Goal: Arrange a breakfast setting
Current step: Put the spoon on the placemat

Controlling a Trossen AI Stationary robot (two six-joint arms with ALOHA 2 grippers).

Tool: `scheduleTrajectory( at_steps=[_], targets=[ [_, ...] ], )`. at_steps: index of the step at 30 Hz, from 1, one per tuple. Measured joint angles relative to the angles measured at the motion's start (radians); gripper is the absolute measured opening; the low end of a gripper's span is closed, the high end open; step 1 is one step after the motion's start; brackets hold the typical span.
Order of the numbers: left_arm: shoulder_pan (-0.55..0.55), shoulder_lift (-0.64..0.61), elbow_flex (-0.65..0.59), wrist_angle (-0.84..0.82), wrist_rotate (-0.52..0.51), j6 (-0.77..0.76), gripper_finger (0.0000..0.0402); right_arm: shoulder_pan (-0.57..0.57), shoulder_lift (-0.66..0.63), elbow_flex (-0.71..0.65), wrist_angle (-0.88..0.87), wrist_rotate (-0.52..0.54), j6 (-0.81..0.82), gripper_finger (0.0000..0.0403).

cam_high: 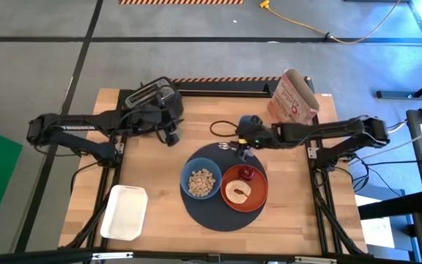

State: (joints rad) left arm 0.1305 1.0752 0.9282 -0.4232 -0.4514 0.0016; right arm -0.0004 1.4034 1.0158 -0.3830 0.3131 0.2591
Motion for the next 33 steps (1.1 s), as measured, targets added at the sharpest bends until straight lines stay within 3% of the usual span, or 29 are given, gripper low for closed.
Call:
scheduleTrajectory(
  at_steps=[8,12,24,33],
  targets=[
    [-0.001,0.027,-0.03,-0.003,0.001,0.0,0.0096,-0.022,0.012,-0.15,0.264,-0.029,0.039,0.0214],
    [0.014,0.031,-0.03,0.016,0.0,0.0,0.0096,-0.043,0.087,-0.154,0.253,-0.064,0.054,0.0199],
    [0.053,0.03,-0.03,0.034,0.0,0.008,0.0096,-0.121,0.254,-0.153,0.252,-0.185,0.046,0.0102],
    [0.061,0.03,-0.03,0.037,0.001,0.009,0.0096,-0.117,0.337,-0.082,0.179,-0.184,0.001,0.0092]
  ],
)
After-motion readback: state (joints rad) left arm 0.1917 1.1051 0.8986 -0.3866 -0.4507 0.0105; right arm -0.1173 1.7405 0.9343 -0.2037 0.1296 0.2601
